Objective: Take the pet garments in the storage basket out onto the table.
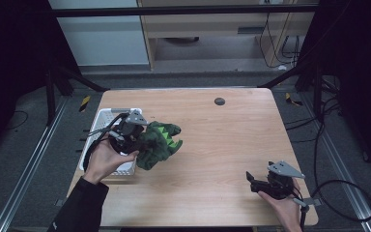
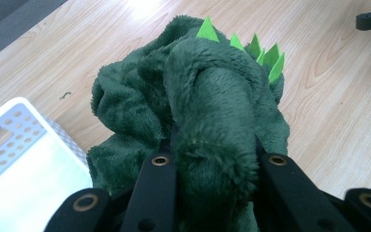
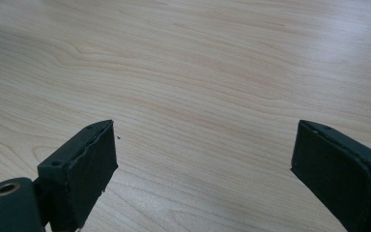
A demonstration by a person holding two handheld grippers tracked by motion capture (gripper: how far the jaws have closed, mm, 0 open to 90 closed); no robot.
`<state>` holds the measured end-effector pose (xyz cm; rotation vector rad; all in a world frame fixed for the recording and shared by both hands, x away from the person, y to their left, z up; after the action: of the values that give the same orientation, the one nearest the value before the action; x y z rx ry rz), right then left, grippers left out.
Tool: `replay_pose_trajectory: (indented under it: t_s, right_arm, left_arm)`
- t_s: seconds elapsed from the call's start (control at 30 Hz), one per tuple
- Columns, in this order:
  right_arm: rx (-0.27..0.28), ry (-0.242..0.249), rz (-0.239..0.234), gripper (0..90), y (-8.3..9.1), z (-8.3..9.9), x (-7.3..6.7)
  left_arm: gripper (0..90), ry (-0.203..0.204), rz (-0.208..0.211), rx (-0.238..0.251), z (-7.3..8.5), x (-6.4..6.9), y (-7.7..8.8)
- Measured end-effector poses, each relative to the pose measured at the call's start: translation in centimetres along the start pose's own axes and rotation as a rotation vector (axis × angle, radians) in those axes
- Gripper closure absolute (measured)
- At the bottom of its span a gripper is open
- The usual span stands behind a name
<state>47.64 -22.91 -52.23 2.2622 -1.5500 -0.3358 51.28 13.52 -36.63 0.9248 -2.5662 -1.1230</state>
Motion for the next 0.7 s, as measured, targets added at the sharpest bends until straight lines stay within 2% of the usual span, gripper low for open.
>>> replay_pose_trajectory:
  t_s: [0.37,0.7]
  right_arm:
    - [-0.001,-0.006,-0.001,8.8,0.0,0.0,0.0]
    - [0.002,0.001,0.002,8.8,0.0,0.0,0.0]
  left_arm:
    - [75.7,-0.034,0.03,-0.027,-0.1,0.8,-1.2]
    - [75.6,-0.064,0.061,-0.063,-0.3,1.9,-3.1]
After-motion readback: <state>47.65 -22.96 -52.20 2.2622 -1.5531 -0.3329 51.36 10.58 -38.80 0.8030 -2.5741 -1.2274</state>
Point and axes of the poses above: each handheld gripper's, and its own axes: y roughly backward along the jaws, z roughly out of its underside, x roughly to its right, the point moved 8 cm from there along -y, roughly forward along the jaws, and after that the axes turned 5 degrees about x, right-handed, at the moved point
